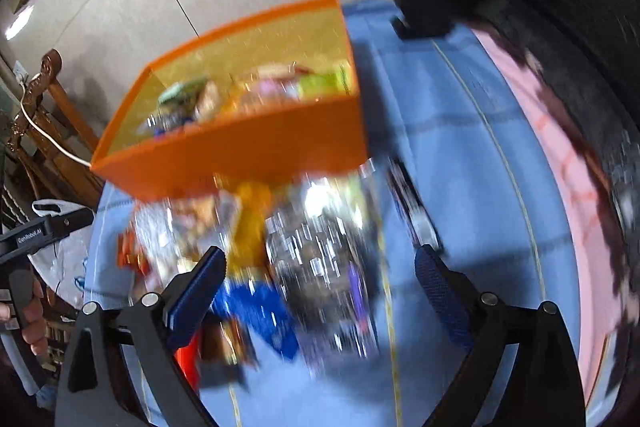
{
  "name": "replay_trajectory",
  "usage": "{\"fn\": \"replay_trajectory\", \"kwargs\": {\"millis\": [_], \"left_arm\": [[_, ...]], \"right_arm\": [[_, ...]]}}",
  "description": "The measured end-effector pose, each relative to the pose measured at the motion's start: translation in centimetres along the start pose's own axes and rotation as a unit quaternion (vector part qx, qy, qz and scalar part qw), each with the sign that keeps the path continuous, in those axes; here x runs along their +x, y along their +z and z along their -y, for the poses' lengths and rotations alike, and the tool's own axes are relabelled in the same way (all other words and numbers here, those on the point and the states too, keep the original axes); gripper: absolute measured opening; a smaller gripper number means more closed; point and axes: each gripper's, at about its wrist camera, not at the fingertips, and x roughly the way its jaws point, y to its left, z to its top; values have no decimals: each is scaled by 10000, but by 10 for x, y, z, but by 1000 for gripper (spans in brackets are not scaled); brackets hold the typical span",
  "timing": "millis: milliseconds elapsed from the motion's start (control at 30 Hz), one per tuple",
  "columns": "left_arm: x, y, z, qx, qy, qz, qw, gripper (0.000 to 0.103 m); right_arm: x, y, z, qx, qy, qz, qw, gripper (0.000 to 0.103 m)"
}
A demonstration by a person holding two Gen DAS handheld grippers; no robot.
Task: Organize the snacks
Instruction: 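Move both tools back toward the remaining snack pile, then grasp the clear sunflower seed bag with the right tool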
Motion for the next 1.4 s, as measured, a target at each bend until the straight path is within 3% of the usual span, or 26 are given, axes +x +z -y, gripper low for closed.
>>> {"fn": "replay_trajectory", "kwargs": {"millis": [233,467,700,1067,1100,1200,1400], "left_arm": [[14,-57,-9,-63,56,-526,9986,94],[20,-87,-12,72,168,-813,9965,94],[20,-98,-15,82,225,-908,9956,94],[34,-90,-27,-58,405,-1059,9935,94],[35,-89,-27,-50,428,-1061,9934,94],[35,-85,-26,12,477,-1010,9937,94],[36,-82,-14,181,393,-1023,9938,94]], "right_arm": [[-2,-54,11,303,51,-452,9985,96],[-4,-72,12,147,-149,-398,9990,96],[11,-69,4,-121,-412,-443,9981,96],[67,-27,-28,-950,-719,-533,9914,95],[71,-26,-29,-1011,-697,-586,9907,91],[77,-19,-26,-1093,-434,-726,9904,62],[56,-18,2,-550,91,-788,9953,62]]}}
